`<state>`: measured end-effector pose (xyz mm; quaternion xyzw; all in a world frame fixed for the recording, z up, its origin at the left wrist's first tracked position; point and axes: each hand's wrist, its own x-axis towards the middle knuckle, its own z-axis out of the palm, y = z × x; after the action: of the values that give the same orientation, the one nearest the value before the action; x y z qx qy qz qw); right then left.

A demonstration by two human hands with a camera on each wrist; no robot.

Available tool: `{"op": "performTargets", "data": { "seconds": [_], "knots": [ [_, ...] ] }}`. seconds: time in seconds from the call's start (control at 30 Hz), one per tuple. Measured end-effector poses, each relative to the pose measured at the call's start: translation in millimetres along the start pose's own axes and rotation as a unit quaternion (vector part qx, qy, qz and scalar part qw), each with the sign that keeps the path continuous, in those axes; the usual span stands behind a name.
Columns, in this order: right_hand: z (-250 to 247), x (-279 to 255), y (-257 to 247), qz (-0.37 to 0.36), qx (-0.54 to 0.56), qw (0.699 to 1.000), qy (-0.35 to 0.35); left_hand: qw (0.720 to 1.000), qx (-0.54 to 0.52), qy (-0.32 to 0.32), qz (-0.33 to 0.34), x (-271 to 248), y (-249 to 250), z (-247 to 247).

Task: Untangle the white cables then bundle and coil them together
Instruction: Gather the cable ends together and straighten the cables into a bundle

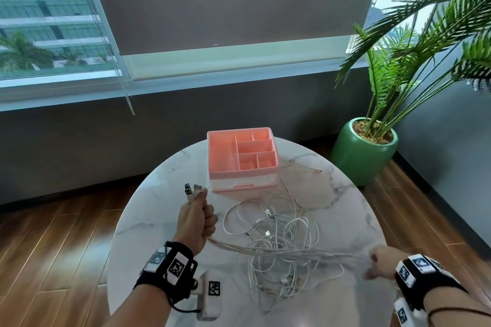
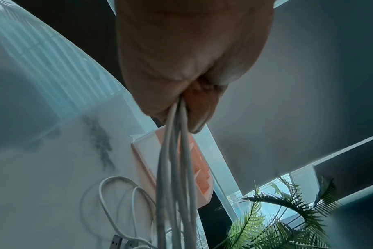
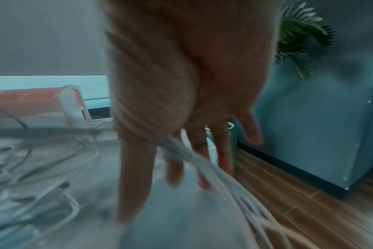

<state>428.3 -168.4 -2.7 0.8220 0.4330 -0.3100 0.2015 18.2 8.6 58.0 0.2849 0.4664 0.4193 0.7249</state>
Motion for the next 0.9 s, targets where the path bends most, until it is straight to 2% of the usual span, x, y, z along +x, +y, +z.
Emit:
{"op": "performTargets", "data": {
  "seconds": [0.07,0.13,0.2,0.27,0.37,0.5,0.6,0.7,0.77,0.83,0.9],
  "knots": [
    [-16,4,-13,-0.026,-0.016,0.999,-0.039,1.000,0.010,0.001,0.003,3,0,1],
    [-39,12,-34,-0.079,0.005,0.996,-0.027,1.000,0.020,0.001,0.003,6,-1,1],
    [-66,16,-66,-0.131,0.043,0.991,0.003,1.000,0.029,-0.003,0.007,10,-2,0],
    [-87,23,-101,-0.179,0.076,0.979,0.061,0.999,0.033,-0.006,0.013,12,-1,0],
    [-98,36,-150,-0.245,0.103,0.954,0.142,0.999,0.031,-0.004,0.017,13,0,1],
    [-95,42,-207,-0.312,0.087,0.936,0.137,0.999,0.036,0.007,0.019,12,5,-5],
    [-85,55,-222,-0.275,0.052,0.949,0.147,0.999,0.039,0.005,0.022,9,7,-13],
    [-77,67,-227,-0.220,0.105,0.966,0.085,0.999,0.040,0.023,0.025,9,11,-25],
    [-73,70,-228,-0.213,0.113,0.967,0.082,0.999,0.037,0.032,0.021,9,11,-29],
    [-70,72,-229,-0.199,0.094,0.966,0.137,0.998,0.036,0.038,0.019,11,11,-31],
    [-68,71,-232,-0.180,0.067,0.946,0.259,0.999,0.036,0.035,0.018,11,11,-29]
  ]
}}
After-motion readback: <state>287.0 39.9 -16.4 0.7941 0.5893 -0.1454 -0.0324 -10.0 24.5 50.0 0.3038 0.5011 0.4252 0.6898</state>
